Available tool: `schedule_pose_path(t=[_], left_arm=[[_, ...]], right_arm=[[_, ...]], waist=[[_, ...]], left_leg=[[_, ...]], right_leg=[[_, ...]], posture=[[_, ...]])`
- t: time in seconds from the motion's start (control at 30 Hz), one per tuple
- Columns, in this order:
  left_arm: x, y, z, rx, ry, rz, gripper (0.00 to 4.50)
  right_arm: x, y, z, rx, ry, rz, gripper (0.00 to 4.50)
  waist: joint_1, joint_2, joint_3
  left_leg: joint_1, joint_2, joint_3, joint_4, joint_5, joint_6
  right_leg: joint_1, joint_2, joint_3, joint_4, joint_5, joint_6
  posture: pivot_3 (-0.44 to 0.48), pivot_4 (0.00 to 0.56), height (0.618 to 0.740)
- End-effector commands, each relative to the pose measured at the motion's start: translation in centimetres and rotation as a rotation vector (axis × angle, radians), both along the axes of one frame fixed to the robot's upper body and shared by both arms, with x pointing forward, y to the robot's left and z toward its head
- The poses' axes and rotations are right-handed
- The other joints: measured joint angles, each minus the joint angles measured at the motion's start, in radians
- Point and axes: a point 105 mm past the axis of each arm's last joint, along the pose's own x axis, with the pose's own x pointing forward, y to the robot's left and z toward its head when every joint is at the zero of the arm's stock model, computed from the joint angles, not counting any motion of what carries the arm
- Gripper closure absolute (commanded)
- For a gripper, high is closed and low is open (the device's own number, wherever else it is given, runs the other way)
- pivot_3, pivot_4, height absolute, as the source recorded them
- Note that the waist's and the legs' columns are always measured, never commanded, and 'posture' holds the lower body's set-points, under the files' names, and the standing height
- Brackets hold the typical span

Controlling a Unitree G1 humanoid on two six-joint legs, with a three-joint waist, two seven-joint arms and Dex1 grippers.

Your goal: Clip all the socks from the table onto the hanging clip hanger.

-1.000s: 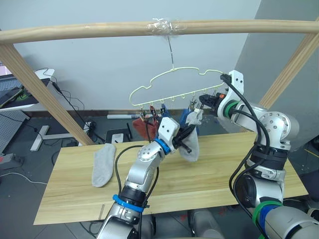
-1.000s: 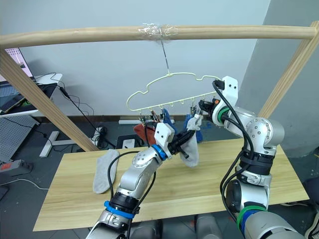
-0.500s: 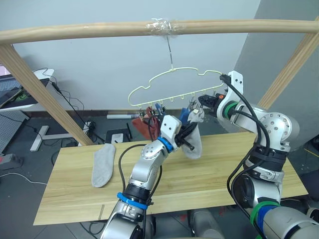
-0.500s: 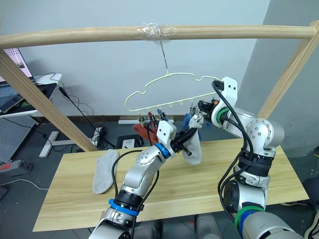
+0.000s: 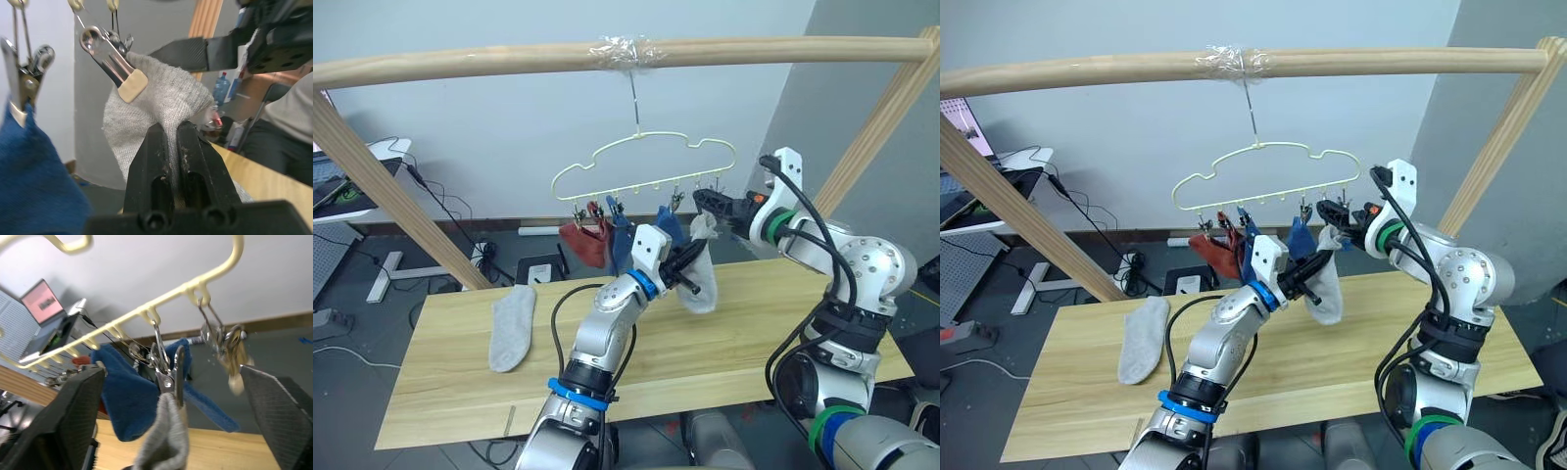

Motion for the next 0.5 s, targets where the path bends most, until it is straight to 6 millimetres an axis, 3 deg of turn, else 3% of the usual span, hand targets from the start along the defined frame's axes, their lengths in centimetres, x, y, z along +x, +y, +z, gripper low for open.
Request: schedule_pose_path(t=[0.03, 0.3, 0.43, 0.5], left_arm=[[0.0, -0.7, 1.9, -0.088, 0.008, -0.040, 3.75], [-0.4, -0.7, 0.0, -0.092, 0.114, -0.093, 1.34], [-1.0, 1.0, -0.4, -0.066, 0.110, -0.078, 0.19], [-1.5, 2.3, -0.5, -0.037, 0.094, -0.069, 0.01]], right_arm=[[-1.3, -0.6, 1.8, 0.019, -0.095, 0.025, 0.00], [-2.0, -1.8, 1.0, 0.005, -0.122, -0.050, 0.00], [-1.8, -2.8, 0.1, -0.052, -0.147, -0.134, 0.00], [-1.8, -2.8, -0.5, -0.097, -0.166, -0.158, 0.00]], waist=[[-0.001, 0.000, 0.000], [-0.020, 0.000, 0.000], [-0.037, 0.000, 0.000], [-0.046, 0.000, 0.000]], left_leg=[[0.000, 0.000, 0.000, 0.000, 0.000, 0.000], [0.000, 0.000, 0.001, 0.000, 0.000, 0.000], [0.000, 0.000, 0.001, 0.000, 0.000, 0.000], [0.001, 0.000, 0.001, -0.001, 0.000, 0.000]], right_leg=[[0.000, 0.000, 0.000, 0.000, 0.000, 0.000], [0.000, 0.000, 0.000, 0.000, 0.000, 0.000], [0.000, 0.000, 0.001, 0.000, 0.000, 0.000], [0.000, 0.000, 0.001, 0.000, 0.000, 0.000]], posture=[[-0.196, 0.098, 0.740], [-0.221, 0.106, 0.740], [-0.222, 0.107, 0.740], [-0.203, 0.111, 0.740]])
